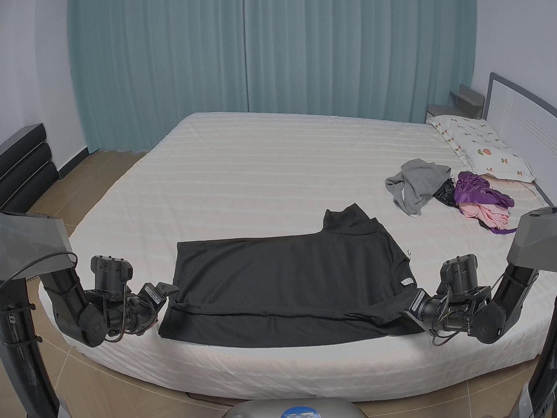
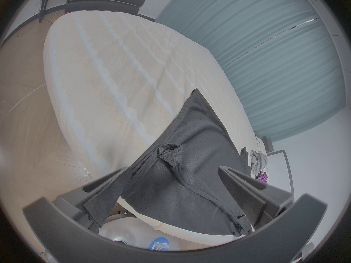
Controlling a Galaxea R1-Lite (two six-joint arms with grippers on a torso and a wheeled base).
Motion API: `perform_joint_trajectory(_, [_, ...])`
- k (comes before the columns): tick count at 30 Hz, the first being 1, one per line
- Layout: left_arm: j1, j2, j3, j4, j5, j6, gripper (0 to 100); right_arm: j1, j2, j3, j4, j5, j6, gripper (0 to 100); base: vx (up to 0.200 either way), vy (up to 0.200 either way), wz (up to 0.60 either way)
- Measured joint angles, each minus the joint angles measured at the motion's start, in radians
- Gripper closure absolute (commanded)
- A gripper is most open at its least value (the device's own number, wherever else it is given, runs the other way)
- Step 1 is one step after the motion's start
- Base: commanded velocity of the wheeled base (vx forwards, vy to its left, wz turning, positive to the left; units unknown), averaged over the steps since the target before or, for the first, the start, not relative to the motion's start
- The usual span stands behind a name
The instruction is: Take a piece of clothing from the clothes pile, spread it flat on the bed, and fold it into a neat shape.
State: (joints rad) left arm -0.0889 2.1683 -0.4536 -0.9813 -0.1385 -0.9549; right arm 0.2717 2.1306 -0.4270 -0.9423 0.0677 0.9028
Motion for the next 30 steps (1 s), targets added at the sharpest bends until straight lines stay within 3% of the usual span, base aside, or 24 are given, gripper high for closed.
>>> perform_joint_trajectory(7, [0.000, 0.002, -0.001, 0.000, 0.001, 0.000, 0, 0.013, -0.047, 0.021, 0.067, -0.001, -0.018, 100, 0.000, 0.000, 0.00])
perform_joint_trajectory(8, [0.000, 0.002, -0.001, 0.000, 0.001, 0.001, 0, 0.013, -0.050, 0.024, 0.073, -0.001, -0.031, 0, 0.000, 0.000, 0.00])
perform_joint_trajectory(12, [0.000, 0.002, -0.001, 0.000, 0.000, 0.000, 0, 0.012, -0.056, 0.044, 0.082, -0.001, -0.084, 0, 0.000, 0.000, 0.00])
perform_joint_trajectory(26, [0.000, 0.001, -0.002, -0.001, 0.010, -0.001, 0, -0.048, -0.066, 0.033, 0.073, 0.016, -0.093, 0, 0.000, 0.000, 0.00])
perform_joint_trajectory(30, [0.000, -0.002, 0.000, 0.001, 0.011, -0.001, 0, -0.068, -0.072, 0.025, 0.073, 0.042, -0.094, 0, 0.200, 0.000, 0.00])
